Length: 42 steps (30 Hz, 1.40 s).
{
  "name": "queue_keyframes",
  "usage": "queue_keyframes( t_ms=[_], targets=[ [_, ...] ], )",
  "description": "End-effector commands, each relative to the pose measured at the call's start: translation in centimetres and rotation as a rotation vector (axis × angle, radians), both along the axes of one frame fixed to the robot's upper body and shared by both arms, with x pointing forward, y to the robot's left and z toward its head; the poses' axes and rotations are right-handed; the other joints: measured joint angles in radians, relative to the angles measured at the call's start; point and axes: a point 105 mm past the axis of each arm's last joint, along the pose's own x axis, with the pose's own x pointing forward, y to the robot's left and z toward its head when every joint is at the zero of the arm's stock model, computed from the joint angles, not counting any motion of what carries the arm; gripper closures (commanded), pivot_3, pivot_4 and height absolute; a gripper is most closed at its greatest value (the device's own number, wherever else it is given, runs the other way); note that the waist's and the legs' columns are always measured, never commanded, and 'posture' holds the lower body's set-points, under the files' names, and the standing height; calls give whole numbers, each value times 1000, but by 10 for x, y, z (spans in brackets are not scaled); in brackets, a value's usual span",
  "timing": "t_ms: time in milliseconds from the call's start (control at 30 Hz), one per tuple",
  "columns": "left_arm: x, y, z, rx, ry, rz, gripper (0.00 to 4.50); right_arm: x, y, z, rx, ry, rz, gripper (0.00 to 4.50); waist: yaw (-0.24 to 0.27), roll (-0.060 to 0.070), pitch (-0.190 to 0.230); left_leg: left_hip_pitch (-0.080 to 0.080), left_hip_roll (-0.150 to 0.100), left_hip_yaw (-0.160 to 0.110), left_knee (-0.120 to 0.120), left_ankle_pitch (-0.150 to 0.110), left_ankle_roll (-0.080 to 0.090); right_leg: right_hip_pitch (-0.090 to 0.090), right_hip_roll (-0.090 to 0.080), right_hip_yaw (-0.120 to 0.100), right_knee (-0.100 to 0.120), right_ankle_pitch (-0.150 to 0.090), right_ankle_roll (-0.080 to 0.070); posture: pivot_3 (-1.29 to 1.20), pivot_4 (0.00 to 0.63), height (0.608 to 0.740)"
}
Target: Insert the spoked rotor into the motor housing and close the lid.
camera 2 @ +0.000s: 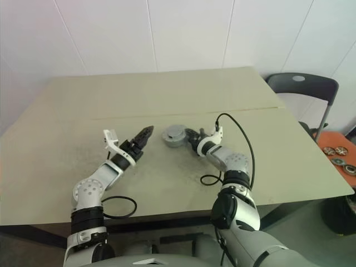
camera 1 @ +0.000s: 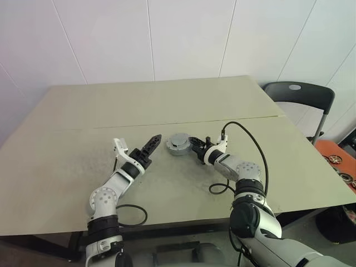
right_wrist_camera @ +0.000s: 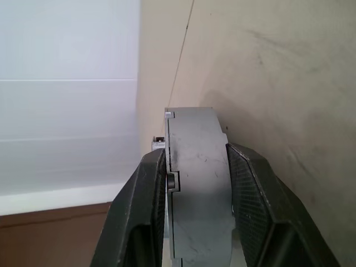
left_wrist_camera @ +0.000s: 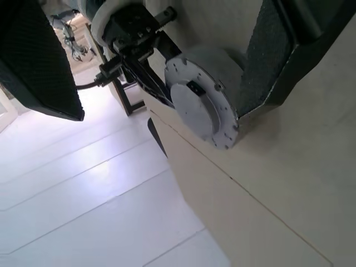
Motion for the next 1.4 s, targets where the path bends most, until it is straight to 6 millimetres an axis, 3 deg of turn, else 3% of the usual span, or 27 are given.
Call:
queue_keyframes(
  t_ms=[33, 767, 867, 1000, 1033, 1333, 1400],
  targets=[
    [4, -9, 0, 11, 20, -32, 26, 7, 6, 34, 90, -135, 19, 3119, 0, 0, 1, 0, 0, 0, -1, 0, 0, 0, 0, 0, 0, 0, 0, 0, 0, 740],
    [16, -30, 3, -141, 3, -91, 26, -23, 34, 52, 210, -247, 216, 3119, 2, 0, 3, -1, 0, 1, -8, 0, 0, -3, 0, 0, -4, 0, 0, 0, 0, 740],
    [20, -30, -1, -162, 3, -66, 636, -30, 41, 53, 214, -258, 262, 3119, 1, 0, 3, -1, -1, 1, -8, 0, 0, -3, 0, 0, -4, 0, 0, 0, 0, 740],
    [17, -28, 11, -197, -60, -63, 1929, -30, 38, 52, 207, -258, 251, 3119, 2, 0, 4, -1, -1, 1, -8, 0, 0, -3, 0, 0, -4, 0, 0, 0, 0, 740],
    [17, -28, 11, -206, -62, -61, 2079, -29, 38, 51, 205, -257, 248, 3119, 2, 0, 4, -1, -1, 1, -8, 0, 0, -3, 0, 0, -4, 0, 0, 0, 0, 740],
    [9, -33, 29, -306, -118, -132, 2224, -26, 40, 47, 142, -277, 240, 3119, 2, 0, 4, -1, -1, 0, -8, 0, 0, -4, 0, 0, -4, 0, 0, 0, 0, 740],
    [10, -32, 31, -325, -117, -128, 2226, -29, 42, 54, 149, -320, 259, 2481, 1, 0, 4, -1, -1, 1, -8, 0, 0, -4, 0, 0, -4, 0, 0, 0, 0, 740]
  ],
)
